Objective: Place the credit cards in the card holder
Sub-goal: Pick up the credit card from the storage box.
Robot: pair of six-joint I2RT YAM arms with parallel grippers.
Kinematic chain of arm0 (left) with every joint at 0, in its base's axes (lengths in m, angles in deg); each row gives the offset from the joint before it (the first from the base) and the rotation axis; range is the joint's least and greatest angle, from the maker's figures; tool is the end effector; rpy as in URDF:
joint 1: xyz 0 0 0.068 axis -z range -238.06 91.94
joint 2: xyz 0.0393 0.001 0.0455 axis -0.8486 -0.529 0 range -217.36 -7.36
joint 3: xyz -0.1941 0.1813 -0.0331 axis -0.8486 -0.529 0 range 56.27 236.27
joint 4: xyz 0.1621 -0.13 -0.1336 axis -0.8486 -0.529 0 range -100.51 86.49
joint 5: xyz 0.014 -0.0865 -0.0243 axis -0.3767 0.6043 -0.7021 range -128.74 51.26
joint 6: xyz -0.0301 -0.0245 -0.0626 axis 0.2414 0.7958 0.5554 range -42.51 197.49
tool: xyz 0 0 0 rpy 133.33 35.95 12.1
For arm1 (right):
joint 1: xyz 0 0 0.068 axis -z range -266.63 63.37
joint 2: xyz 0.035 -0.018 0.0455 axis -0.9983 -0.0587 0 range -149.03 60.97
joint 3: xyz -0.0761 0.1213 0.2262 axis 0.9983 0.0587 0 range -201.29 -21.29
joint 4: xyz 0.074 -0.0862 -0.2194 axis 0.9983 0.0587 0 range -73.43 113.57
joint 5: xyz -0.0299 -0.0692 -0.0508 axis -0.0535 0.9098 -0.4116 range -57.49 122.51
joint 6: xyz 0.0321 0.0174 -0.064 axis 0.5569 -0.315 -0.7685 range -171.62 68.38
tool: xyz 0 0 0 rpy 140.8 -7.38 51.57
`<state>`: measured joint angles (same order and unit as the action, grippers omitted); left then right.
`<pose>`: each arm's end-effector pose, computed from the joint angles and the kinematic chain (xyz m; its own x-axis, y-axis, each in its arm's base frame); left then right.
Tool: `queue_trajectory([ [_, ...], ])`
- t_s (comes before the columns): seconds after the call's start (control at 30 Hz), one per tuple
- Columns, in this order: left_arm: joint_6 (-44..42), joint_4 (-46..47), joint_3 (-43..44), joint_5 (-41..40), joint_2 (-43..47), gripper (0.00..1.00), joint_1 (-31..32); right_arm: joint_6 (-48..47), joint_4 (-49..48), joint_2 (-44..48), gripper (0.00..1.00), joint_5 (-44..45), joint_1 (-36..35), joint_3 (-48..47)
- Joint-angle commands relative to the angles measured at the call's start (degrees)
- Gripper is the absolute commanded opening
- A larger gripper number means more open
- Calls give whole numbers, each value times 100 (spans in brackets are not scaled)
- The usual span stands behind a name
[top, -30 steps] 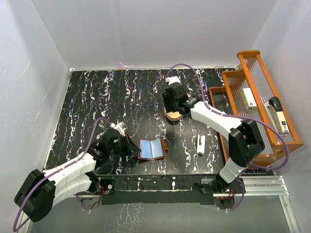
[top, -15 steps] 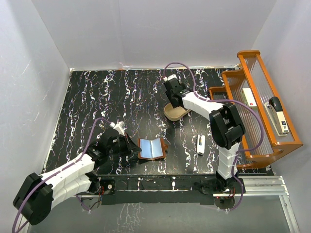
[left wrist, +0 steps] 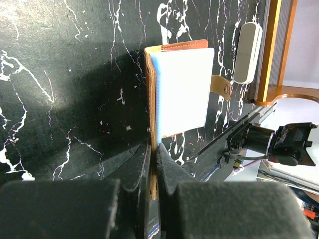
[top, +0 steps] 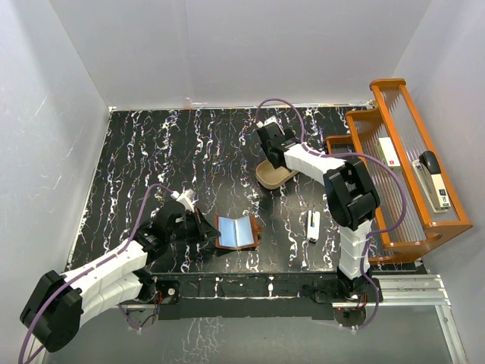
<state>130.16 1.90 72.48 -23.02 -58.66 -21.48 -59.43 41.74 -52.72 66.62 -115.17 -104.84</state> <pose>0.1477 -0.1304 0.1665 -0.8476 -0.3240 -0.4201 0.1464 0.6182 -0.7722 0.3888 0.1720 0.1843 -0.7001 -0.5088 -0.5010 -0.2123 0.8182 -0.5343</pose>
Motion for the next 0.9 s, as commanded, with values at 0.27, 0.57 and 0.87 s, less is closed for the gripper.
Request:
queue_trajectory([
  [0.27,1,-57,233,-17,136,0,25,-133,-558,30,57,447,148,207],
  [0.57,24,127,180,12,-30,0,25,-91,-610,167,45,425,157,203],
  [0.87,17,74,163,1,24,0,25,-89,-558,176,28,265,203,120],
])
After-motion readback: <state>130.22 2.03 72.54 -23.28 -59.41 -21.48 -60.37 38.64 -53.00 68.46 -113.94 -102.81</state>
